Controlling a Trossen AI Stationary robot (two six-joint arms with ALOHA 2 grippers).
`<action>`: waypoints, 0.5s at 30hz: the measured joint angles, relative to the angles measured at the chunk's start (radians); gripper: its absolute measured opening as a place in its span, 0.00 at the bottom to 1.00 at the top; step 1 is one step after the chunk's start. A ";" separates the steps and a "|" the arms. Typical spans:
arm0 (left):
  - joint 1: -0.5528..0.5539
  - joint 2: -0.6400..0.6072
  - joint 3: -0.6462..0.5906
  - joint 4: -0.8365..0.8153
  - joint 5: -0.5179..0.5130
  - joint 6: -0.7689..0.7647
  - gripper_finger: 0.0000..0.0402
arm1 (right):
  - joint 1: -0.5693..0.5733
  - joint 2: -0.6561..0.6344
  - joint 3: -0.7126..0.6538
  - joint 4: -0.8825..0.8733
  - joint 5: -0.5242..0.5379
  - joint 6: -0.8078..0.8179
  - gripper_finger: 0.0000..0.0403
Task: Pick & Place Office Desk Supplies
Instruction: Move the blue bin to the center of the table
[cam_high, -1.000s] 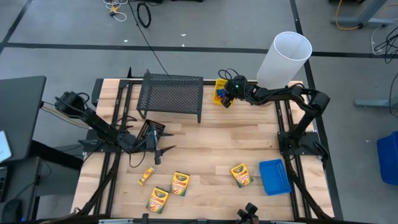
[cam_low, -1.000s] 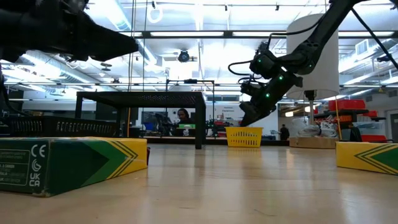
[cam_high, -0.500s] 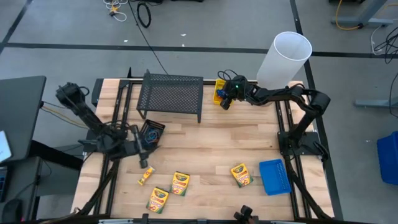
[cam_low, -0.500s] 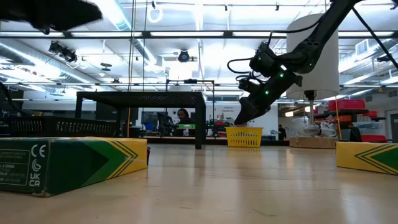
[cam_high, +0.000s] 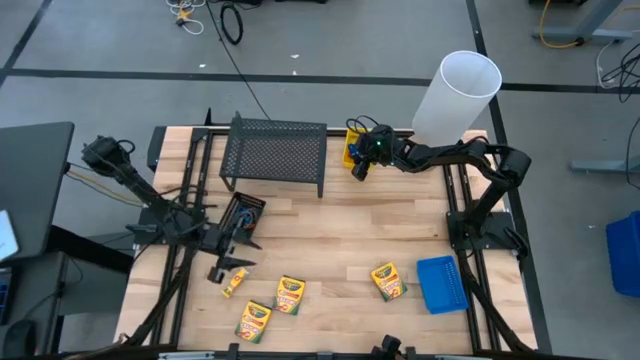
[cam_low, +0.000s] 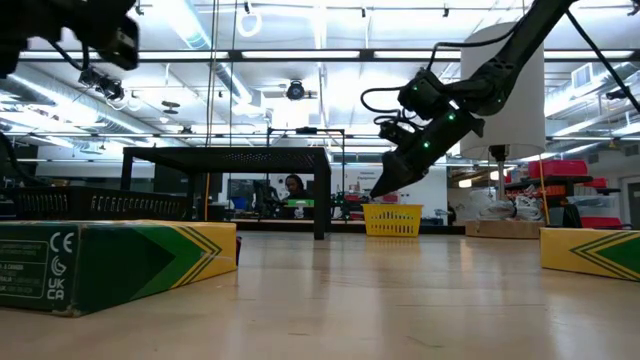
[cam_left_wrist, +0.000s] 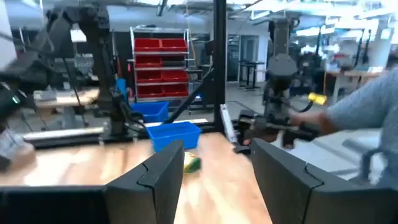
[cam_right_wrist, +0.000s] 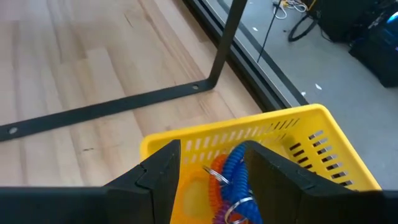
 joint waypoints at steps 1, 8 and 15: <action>0.030 0.000 0.000 -0.004 0.018 0.017 0.48 | 0.000 0.000 0.000 0.000 -0.004 0.000 0.47; 0.236 -0.143 -0.001 -0.208 0.078 0.083 0.48 | 0.000 -0.011 0.000 -0.037 -0.008 -0.016 0.47; 0.483 -0.253 -0.001 -0.345 0.456 -0.045 0.48 | 0.000 -0.030 0.001 -0.084 -0.009 -0.018 0.47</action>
